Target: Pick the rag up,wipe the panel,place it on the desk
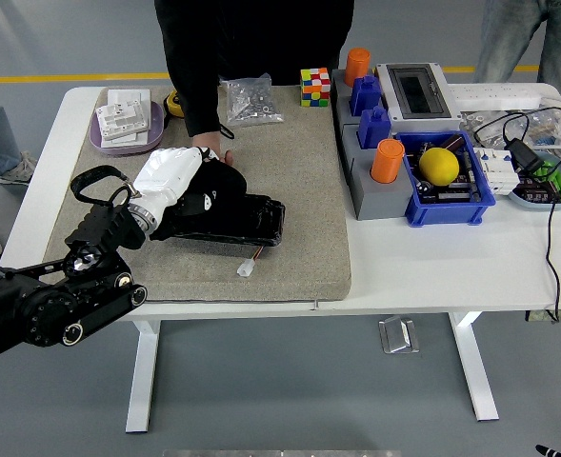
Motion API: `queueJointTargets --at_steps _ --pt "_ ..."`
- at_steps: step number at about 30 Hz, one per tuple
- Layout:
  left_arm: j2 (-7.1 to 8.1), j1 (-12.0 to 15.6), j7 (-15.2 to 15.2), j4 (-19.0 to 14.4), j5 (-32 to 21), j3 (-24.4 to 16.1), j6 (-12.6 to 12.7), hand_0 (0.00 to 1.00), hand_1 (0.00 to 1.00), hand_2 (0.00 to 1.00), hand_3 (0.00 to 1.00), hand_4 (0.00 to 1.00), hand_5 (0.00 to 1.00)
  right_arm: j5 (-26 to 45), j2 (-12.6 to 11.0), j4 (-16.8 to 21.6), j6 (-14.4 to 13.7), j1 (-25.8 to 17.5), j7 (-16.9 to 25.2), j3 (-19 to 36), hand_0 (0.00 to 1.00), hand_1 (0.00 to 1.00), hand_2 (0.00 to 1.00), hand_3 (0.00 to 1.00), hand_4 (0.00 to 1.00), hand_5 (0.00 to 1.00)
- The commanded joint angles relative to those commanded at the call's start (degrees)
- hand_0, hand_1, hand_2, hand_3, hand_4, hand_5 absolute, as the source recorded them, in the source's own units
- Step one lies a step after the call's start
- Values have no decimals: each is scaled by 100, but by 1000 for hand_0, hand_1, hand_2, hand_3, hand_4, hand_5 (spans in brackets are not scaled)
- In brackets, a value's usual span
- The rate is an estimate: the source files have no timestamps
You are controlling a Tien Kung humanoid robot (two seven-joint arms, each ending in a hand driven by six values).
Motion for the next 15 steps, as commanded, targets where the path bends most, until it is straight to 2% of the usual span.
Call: queueJointTargets --at_steps 6,15 --pt "153 115 -12 58 24 -96 -1 237 156 557 525 265 2 -10 11 0 -5 -12 0 45 781 669 716 643 998 562" --pt "296 251 -15 157 78 -259 23 234 155 557 525 264 2 -11 22 5 -9 -8 -2 72 781 669 716 643 998 560"
